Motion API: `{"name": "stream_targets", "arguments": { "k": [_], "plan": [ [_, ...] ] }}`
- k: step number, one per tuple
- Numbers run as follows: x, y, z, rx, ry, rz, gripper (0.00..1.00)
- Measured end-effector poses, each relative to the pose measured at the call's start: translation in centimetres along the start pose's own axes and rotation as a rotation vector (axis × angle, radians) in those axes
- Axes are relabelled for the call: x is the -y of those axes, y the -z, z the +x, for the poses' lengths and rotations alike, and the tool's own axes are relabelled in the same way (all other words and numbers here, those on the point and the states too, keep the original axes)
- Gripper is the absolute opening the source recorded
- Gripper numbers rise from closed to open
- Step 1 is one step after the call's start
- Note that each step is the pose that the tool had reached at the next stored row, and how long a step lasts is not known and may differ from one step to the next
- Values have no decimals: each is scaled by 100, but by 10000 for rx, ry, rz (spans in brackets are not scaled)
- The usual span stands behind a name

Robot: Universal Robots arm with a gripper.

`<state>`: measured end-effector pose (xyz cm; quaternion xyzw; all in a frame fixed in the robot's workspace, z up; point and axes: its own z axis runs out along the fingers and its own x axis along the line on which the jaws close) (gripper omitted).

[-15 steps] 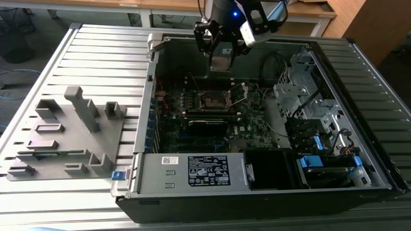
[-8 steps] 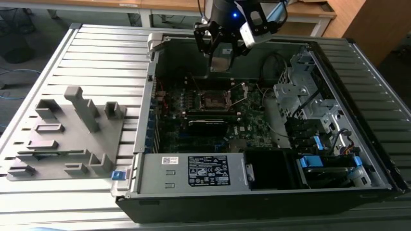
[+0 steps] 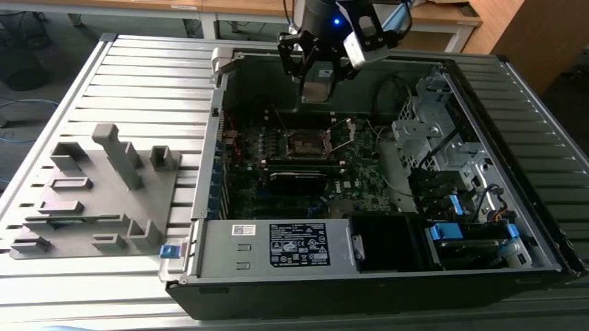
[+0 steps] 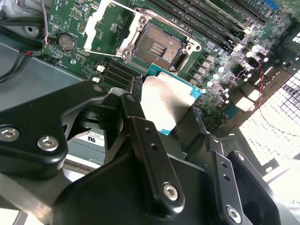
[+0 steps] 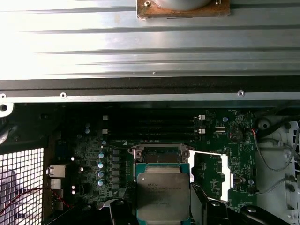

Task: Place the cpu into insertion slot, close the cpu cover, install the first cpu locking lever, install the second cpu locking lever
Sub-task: 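Place the cpu into insertion slot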

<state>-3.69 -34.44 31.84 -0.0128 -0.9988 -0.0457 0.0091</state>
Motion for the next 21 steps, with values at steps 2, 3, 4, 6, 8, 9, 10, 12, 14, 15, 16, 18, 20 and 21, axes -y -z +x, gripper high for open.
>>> {"name": "stream_targets", "arguments": {
  "k": [2,3,4,6,8,9,10,12,14,15,16,18,20,21],
  "plan": [
    [1,-13,0,2,0,-4,54],
    [2,-21,0,0,0,1,54],
    [3,-32,0,0,0,0,54],
    [5,-52,-1,0,0,0,54],
    [6,-64,-1,0,0,0,54],
    [6,-67,-1,-1,0,1,54],
    [6,-68,-1,-1,0,2,54],
    [7,-73,-1,0,0,0,54],
    [7,-75,-1,-1,0,1,54],
    [8,-88,-2,0,0,1,54],
    [9,-100,-2,0,0,0,54],
    [9,-100,-2,0,0,0,54],
    [10,-108,-2,2,0,-4,54],
    [11,-115,-2,2,0,-3,54]
  ]
}}
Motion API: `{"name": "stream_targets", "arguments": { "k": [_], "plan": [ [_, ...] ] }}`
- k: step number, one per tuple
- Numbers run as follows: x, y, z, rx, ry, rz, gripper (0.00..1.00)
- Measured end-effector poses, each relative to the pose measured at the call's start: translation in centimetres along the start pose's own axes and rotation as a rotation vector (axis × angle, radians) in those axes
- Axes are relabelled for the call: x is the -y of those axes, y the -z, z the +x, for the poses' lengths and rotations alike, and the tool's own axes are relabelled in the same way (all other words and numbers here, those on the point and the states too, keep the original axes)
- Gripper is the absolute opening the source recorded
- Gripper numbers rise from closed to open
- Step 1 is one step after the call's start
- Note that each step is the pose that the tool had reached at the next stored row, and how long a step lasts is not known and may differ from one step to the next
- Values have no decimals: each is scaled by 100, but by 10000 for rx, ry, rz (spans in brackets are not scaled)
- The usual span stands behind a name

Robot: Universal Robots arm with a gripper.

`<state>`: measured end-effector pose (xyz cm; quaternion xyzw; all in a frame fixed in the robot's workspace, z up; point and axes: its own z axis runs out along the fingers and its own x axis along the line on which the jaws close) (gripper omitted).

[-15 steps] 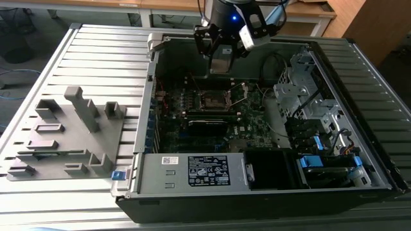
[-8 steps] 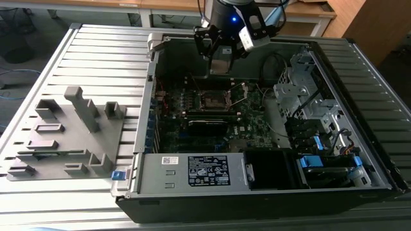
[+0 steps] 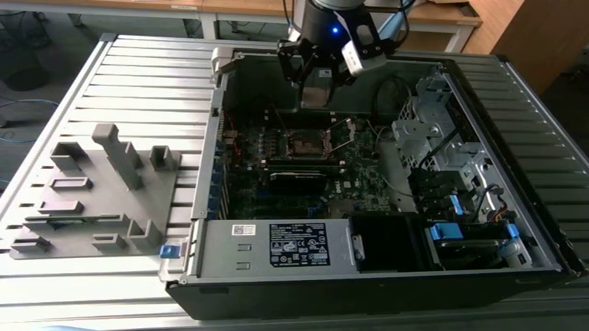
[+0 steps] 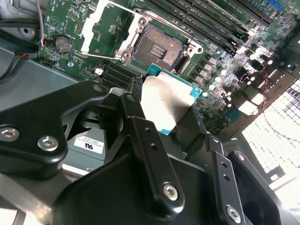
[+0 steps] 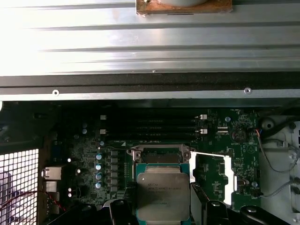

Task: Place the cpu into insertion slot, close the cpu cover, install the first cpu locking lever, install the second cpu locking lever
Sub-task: 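Place the cpu into insertion slot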

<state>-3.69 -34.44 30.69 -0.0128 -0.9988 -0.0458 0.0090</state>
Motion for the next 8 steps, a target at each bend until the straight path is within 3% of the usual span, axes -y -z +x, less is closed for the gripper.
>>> {"name": "stream_targets", "arguments": {
  "k": [8],
  "plan": [
    [4,-43,-1,-3,0,6,54]
  ]
}}
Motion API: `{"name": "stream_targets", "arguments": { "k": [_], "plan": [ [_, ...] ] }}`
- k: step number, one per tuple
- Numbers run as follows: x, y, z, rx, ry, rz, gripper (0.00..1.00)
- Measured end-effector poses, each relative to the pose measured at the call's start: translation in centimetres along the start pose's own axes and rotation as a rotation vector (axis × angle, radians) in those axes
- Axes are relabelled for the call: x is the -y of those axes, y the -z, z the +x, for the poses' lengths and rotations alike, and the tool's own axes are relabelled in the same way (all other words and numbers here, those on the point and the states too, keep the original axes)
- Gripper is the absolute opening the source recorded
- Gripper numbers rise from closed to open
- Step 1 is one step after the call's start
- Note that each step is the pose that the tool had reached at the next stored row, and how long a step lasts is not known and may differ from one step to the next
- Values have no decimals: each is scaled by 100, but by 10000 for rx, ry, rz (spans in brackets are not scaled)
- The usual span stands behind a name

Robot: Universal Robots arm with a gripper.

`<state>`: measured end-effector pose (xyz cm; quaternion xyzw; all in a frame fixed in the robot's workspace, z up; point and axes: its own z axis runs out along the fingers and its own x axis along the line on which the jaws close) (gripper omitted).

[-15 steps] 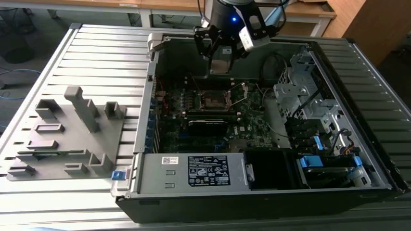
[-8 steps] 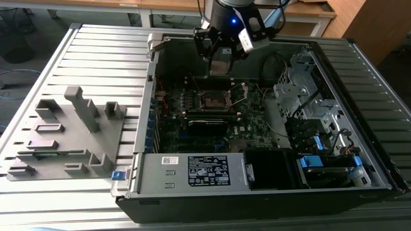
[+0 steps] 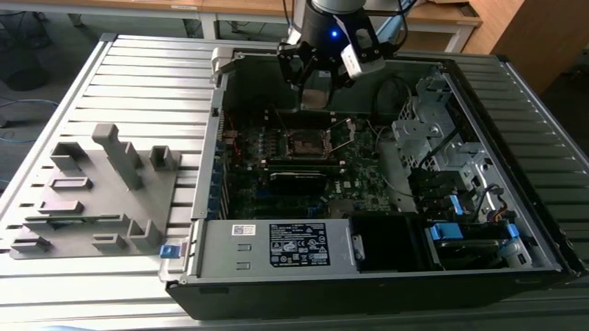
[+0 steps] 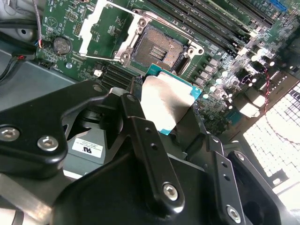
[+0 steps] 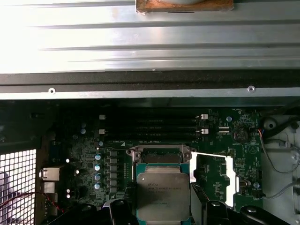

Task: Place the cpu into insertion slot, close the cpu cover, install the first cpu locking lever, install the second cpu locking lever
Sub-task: 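Place the cpu into insertion slot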

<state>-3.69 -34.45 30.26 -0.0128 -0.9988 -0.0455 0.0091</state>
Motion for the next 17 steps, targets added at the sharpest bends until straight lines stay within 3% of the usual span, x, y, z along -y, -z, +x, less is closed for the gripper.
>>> {"name": "stream_targets", "arguments": {
  "k": [17],
  "plan": [
    [4,-49,-1,3,0,-6,54]
  ]
}}
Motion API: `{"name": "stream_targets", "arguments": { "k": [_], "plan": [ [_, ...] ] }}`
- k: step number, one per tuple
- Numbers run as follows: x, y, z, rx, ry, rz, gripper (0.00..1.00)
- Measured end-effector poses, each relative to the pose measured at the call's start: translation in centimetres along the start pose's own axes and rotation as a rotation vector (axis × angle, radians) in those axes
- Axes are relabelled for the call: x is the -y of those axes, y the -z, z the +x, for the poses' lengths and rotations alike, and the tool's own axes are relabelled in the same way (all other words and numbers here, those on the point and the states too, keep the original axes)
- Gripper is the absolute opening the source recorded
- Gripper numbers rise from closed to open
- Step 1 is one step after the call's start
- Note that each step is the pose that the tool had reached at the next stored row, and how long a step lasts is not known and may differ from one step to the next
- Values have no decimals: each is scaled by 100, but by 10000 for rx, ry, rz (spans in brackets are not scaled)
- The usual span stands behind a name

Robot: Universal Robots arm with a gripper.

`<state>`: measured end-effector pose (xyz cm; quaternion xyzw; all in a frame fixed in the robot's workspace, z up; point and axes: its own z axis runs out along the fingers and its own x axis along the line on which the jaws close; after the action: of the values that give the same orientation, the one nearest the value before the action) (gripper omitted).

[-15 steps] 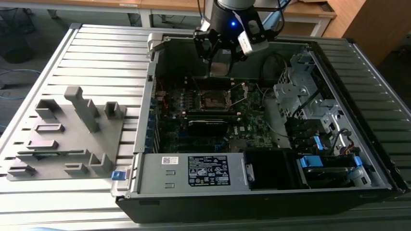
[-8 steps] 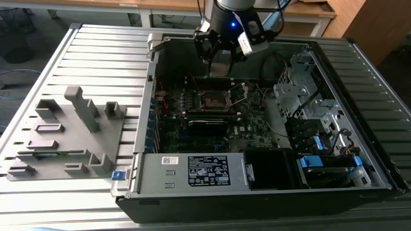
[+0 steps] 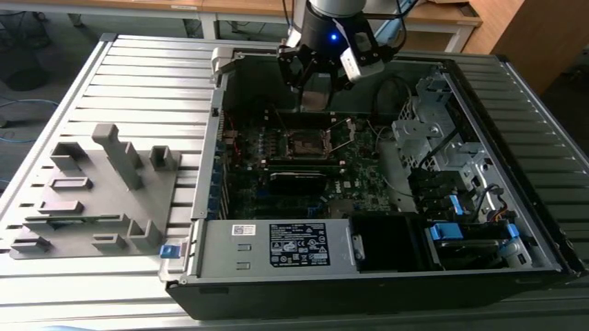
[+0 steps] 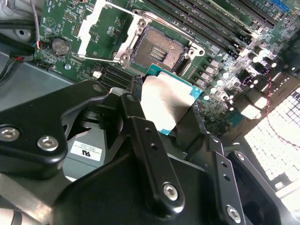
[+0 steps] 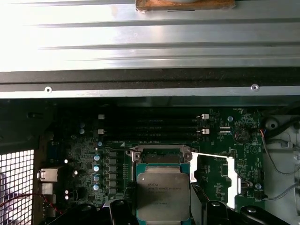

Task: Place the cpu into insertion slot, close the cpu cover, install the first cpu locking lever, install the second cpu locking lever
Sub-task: 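Place the cpu into insertion slot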

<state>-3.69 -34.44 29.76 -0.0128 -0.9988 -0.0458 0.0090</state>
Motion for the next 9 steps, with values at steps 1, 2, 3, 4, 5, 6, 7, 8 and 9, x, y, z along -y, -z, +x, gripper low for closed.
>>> {"name": "stream_targets", "arguments": {
  "k": [1,2,3,4,5,6,7,8,9],
  "plan": [
    [1,-11,0,2,0,-1,54],
    [3,-27,0,3,-1,2,54],
    [4,-44,-1,7,0,3,54],
    [6,-63,-1,11,1,1,54],
    [8,-80,-1,13,2,1,54],
    [10,-98,-2,13,2,1,54],
    [11,-116,-2,13,2,0,54],
    [14,-136,-2,13,2,-1,54],
    [16,-153,-2,13,2,-1,54]
  ]
}}
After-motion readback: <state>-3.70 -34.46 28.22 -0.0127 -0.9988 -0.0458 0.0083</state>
